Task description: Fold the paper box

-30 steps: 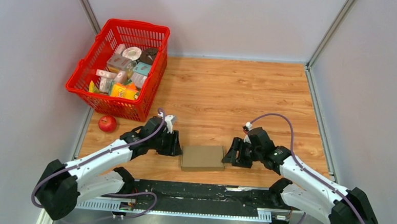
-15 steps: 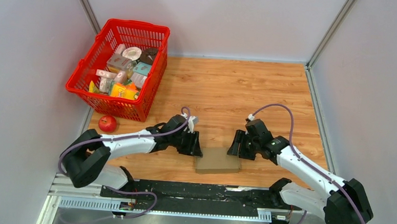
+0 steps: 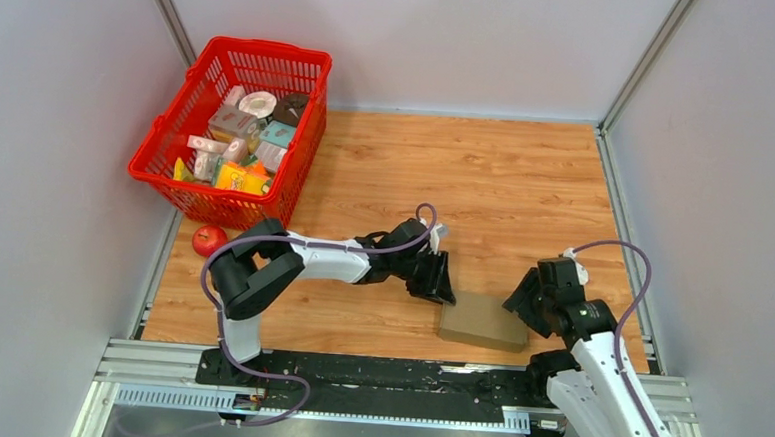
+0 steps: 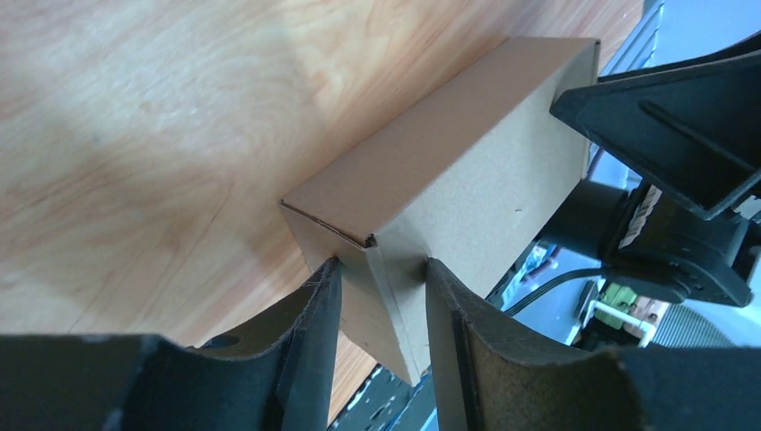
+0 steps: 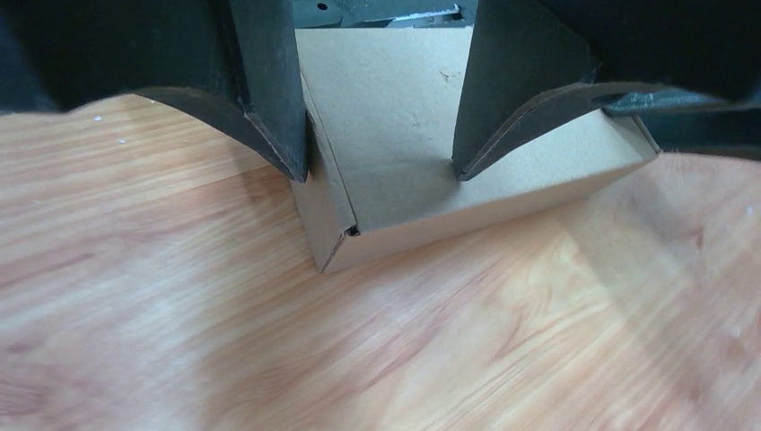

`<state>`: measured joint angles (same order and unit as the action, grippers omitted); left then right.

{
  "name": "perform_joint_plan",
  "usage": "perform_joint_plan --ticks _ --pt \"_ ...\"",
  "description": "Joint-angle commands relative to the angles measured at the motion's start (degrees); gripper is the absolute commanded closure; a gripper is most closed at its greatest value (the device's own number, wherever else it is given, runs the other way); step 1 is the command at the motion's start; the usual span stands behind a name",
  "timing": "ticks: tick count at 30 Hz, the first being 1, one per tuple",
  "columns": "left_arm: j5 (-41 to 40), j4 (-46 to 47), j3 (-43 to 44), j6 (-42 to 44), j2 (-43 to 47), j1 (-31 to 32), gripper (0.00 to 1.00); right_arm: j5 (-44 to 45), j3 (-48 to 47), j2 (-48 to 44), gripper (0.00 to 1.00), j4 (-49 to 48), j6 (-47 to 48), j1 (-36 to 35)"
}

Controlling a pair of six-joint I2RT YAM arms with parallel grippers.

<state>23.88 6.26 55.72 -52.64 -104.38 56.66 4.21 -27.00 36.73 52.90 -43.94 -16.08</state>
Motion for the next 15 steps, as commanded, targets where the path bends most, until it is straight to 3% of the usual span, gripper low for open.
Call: perform_joint_plan --ticks 1,6,15 --pt "4.60 12.99 5.71 -4.49 -2.23 4.15 0.54 -11.66 0.37 -0.70 0.40 -4.39 -2.12 7.88" --pt "4.68 11.85 9.22 -4.75 -4.16 6.09 0.54 -13.43 -0.94 0.10 0.39 -3.86 0.61 15.01" --pt "5.48 12.46 12.13 -5.72 -7.24 7.49 0.55 -14.14 -1.12 1.06 0.39 -5.18 1.14 18.09"
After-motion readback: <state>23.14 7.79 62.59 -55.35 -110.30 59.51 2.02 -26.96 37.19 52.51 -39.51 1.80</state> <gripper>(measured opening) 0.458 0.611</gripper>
